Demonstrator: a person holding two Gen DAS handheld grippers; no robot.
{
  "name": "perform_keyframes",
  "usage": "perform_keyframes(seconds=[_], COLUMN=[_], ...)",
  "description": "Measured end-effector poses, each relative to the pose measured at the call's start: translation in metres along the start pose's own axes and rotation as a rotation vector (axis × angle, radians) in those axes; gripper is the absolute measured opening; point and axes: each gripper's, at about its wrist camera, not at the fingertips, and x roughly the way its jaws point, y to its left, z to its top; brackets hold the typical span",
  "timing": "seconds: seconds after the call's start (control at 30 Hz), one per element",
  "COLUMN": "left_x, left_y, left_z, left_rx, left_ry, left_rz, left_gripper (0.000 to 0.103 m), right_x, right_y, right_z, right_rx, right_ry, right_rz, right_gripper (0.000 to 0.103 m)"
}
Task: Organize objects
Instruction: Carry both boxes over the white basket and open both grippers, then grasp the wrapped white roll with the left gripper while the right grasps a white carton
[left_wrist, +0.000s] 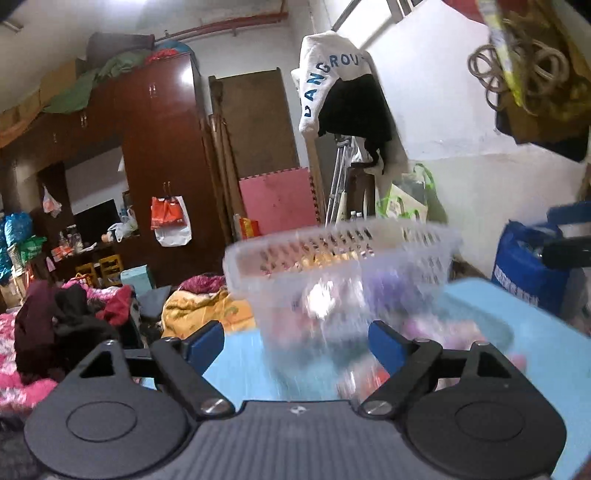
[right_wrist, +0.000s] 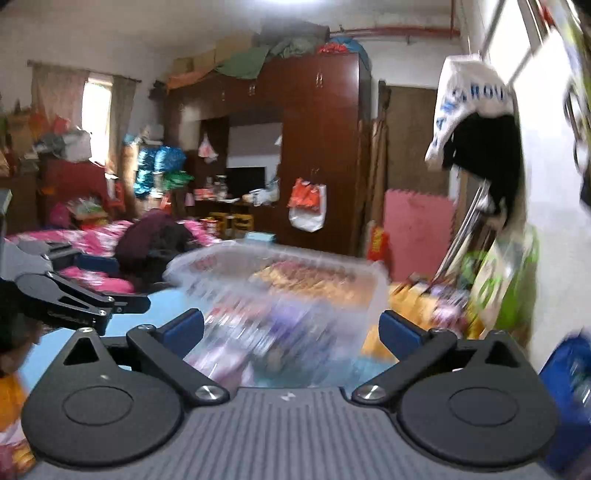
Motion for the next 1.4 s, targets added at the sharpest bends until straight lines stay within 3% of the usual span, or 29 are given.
perform_keyframes(seconds=[0.17,0.37,0.43,0.53,0.6,0.67,0.7,0.8,0.87,0.9,0.93,0.97,1.2,1.4], left_x=[0.001,0.025,0.029,0.028,0.029,0.032,0.033,0.036,0.035,0.034,0.032,0.032,0.015,0.011], left_y=[-0.01,-0.009,-0.011,-0.013,-0.016,-0.018,-0.019,-0.023,-0.025,-0.026,-0.026,-0.026,-0.017,-0.02], left_z=[-0.029,-0.039,-0.04,-0.042,-0.046,-0.048,-0.048,-0.051,-0.051,-0.052,-0.052,-0.052,-0.052,-0.055], left_rx=[-0.003,0.011,0.029,0.022,0.022,0.017,0.014,0.019,0.028,0.029,0.026,0.018,-0.028,-0.014], left_ry=[0.046,0.136,0.143,0.157,0.173,0.189,0.193,0.203,0.202,0.194,0.187,0.184,0.094,0.082], left_rz=[0.065,0.09,0.096,0.083,0.08,0.08,0.075,0.074,0.08,0.08,0.079,0.07,0.003,0.005], left_gripper=[0.088,0.088,0.088,0.088,0.088,0.088,0.088,0.088,0.086,0.074,0.054,0.046,0.046,0.046], right_x=[-0.018,0.006,0.015,0.029,0.035,0.033,0.032,0.029,0.021,0.017,0.014,0.012,0.004,-0.001], right_y=[0.011,0.048,0.054,0.06,0.063,0.064,0.065,0.065,0.064,0.063,0.061,0.06,0.044,0.034], right_z=[-0.068,-0.083,-0.084,-0.085,-0.087,-0.089,-0.088,-0.087,-0.087,-0.087,-0.087,-0.088,-0.087,-0.085], right_rx=[0.146,0.124,0.138,0.135,0.134,0.129,0.118,0.101,0.085,0.08,0.079,0.08,0.119,0.113], right_ry=[0.006,0.071,0.097,0.13,0.15,0.149,0.148,0.133,0.116,0.106,0.099,0.093,0.049,0.019], right_rz=[0.117,0.184,0.219,0.223,0.233,0.239,0.232,0.227,0.214,0.206,0.202,0.199,0.153,0.093], right_gripper=[0.103,0.102,0.096,0.079,0.062,0.055,0.045,0.038,0.036,0.036,0.036,0.035,0.035,0.034])
